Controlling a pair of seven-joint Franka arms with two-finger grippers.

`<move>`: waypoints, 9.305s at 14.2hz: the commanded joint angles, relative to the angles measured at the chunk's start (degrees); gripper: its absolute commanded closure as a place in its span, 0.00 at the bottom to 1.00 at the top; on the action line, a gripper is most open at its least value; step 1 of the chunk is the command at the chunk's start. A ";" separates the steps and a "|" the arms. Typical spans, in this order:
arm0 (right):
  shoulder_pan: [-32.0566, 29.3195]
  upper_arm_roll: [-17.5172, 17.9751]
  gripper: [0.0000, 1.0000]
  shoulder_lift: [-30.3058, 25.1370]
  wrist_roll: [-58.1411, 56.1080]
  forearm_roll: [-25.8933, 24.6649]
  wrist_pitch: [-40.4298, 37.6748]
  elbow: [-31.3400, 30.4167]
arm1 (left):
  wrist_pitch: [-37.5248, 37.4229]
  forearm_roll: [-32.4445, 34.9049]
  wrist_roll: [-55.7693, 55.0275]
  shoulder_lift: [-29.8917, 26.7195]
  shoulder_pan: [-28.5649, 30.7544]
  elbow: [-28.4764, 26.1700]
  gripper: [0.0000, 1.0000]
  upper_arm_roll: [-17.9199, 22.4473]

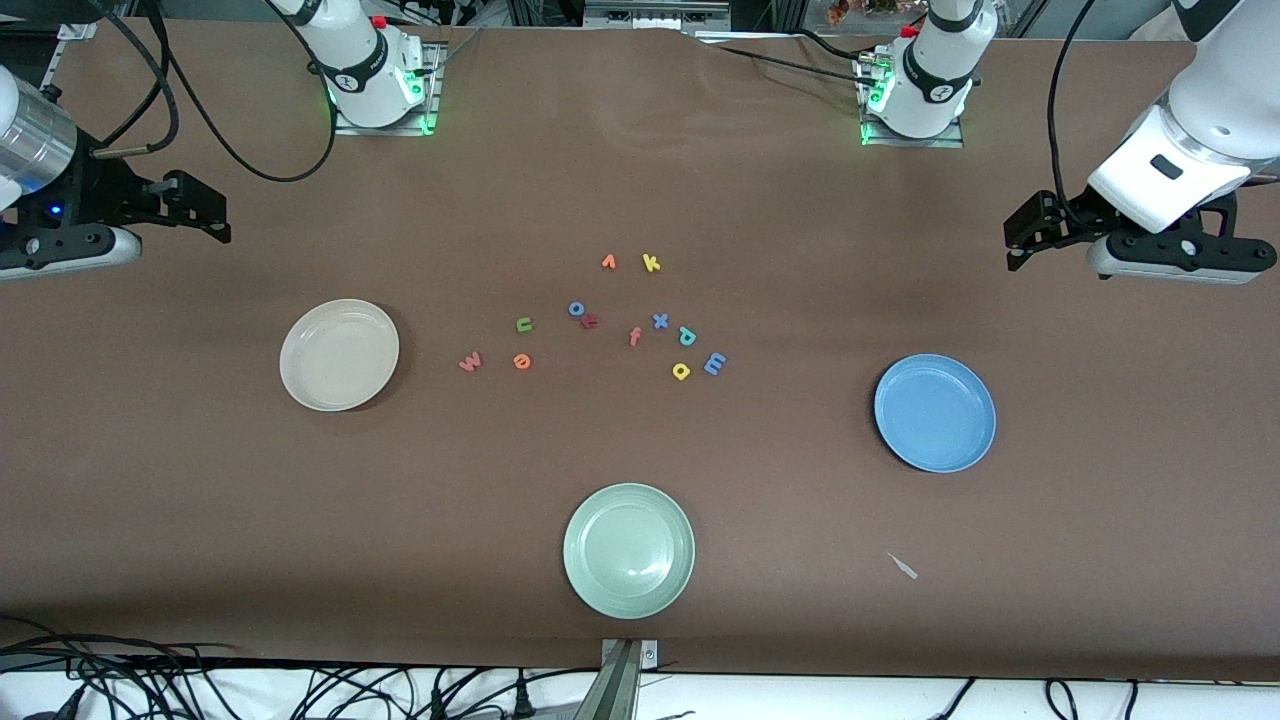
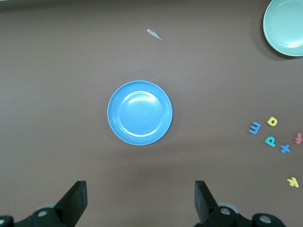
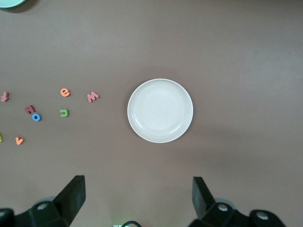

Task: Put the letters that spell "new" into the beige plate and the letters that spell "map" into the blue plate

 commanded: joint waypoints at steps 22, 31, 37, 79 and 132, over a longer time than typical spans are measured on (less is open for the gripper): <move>-0.82 0.95 0.00 -2.83 0.08 1.21 -0.47 -0.68 | -0.56 -1.29 -0.16 -0.10 -0.95 0.82 0.00 -0.63; 0.22 2.53 0.00 -1.61 1.57 2.71 2.51 -1.90 | -1.17 -0.50 -0.16 5.87 -4.03 1.17 0.00 -4.41; 1.20 5.33 0.00 0.85 6.57 3.68 16.82 -11.74 | 5.83 -0.50 -19.53 17.64 -9.55 1.17 0.00 -8.81; 9.55 8.77 0.40 26.17 38.40 -1.33 65.09 -32.15 | 35.39 6.18 -19.68 43.67 -19.59 1.09 0.46 -9.08; 10.42 -5.75 0.32 11.32 9.89 1.57 52.44 -39.71 | 19.11 4.68 -20.68 35.76 -0.23 1.00 0.00 -18.39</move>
